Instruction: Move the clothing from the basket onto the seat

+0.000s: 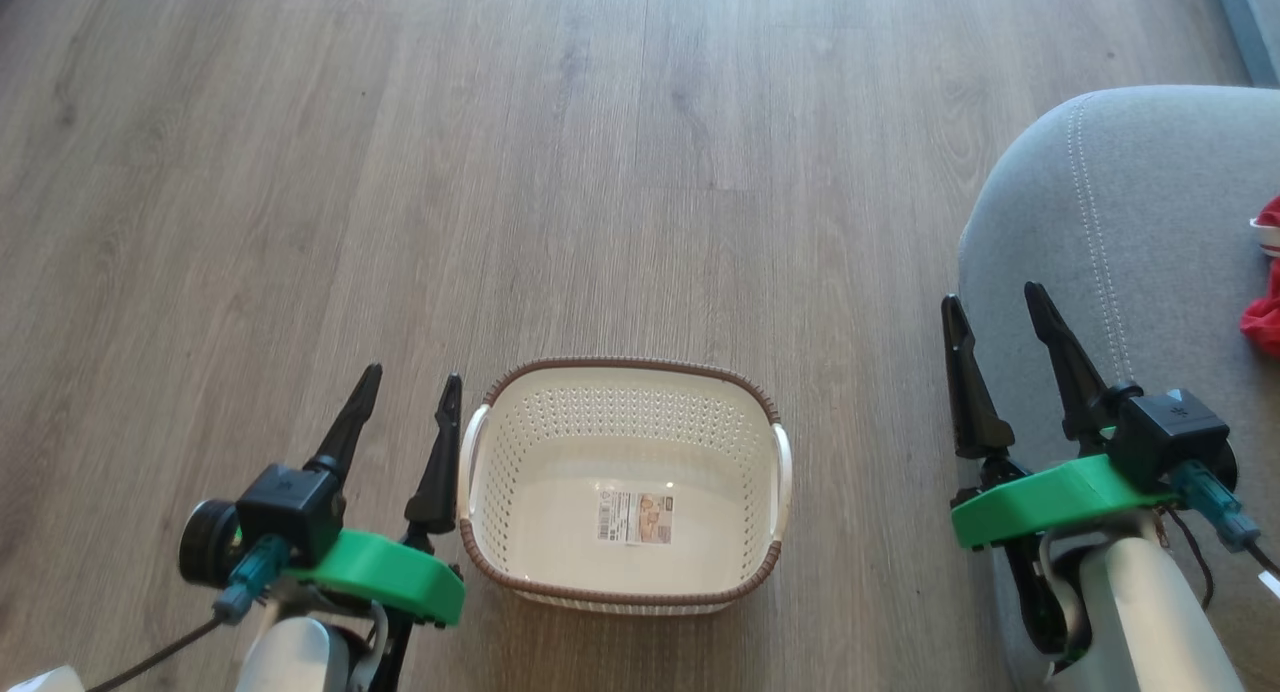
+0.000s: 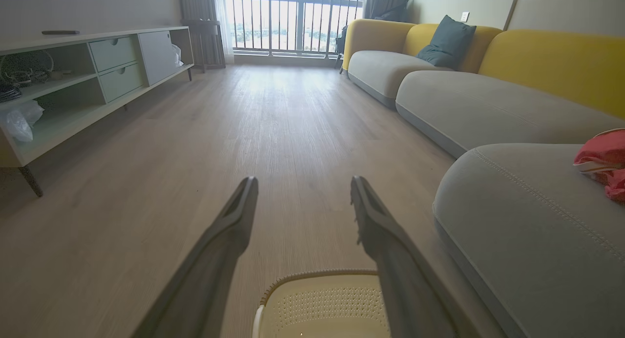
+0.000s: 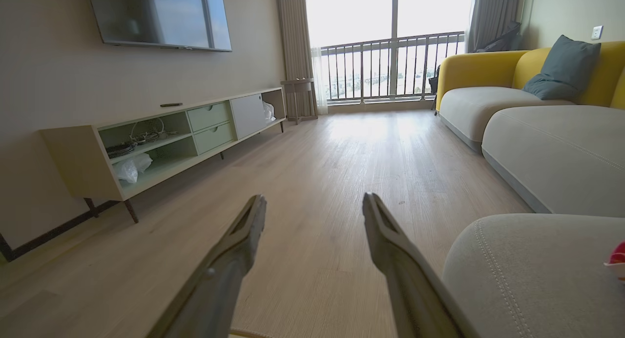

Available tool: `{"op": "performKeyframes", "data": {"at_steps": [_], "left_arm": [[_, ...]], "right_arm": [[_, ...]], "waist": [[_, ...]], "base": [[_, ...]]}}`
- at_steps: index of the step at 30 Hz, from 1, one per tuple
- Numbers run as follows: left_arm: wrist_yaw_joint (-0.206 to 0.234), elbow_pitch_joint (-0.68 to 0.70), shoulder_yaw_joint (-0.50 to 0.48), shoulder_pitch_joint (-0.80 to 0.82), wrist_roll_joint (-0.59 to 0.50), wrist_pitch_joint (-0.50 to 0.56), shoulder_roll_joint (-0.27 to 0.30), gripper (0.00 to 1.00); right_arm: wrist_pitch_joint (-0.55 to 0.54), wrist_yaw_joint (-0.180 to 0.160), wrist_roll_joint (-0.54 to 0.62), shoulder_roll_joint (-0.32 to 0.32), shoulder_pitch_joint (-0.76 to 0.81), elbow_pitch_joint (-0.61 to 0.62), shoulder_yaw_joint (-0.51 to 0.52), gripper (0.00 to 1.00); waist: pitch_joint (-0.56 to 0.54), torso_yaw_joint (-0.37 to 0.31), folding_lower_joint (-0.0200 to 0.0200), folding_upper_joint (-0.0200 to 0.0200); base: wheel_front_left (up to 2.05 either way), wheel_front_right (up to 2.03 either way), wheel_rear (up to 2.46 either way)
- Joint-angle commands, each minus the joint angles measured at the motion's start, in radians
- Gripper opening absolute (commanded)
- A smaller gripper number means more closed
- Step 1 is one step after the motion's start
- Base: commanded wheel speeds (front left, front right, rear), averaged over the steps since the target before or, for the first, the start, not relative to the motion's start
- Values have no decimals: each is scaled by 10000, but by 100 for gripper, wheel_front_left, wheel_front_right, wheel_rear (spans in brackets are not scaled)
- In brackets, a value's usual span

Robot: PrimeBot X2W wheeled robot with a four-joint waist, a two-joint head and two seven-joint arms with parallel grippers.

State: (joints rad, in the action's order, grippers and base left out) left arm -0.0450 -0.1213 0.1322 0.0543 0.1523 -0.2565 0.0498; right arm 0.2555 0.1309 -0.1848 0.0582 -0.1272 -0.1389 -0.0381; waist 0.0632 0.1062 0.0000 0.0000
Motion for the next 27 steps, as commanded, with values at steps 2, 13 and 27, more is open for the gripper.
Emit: {"op": "performKeyframes", "data": {"at_steps": [2,13,27], "left_arm": [[-95,403,-279,220,72,-53,6,100],[-227,401,-524,335,470,-53,5,100],[-342,-177,-255,-157,580,10,-8,0]], "right_arm": [[63,-2,3,-78,-35,296,-248,100],[63,-2,-48,-79,-216,386,-249,100],[-4,2,-191,-17,36,-166,141,0]], "waist": [[-3,-10,0,0],[167,2,0,0],[-70,-92,0,0]], "base": [[0,0,0],[0,0,0],[0,0,0]]}}
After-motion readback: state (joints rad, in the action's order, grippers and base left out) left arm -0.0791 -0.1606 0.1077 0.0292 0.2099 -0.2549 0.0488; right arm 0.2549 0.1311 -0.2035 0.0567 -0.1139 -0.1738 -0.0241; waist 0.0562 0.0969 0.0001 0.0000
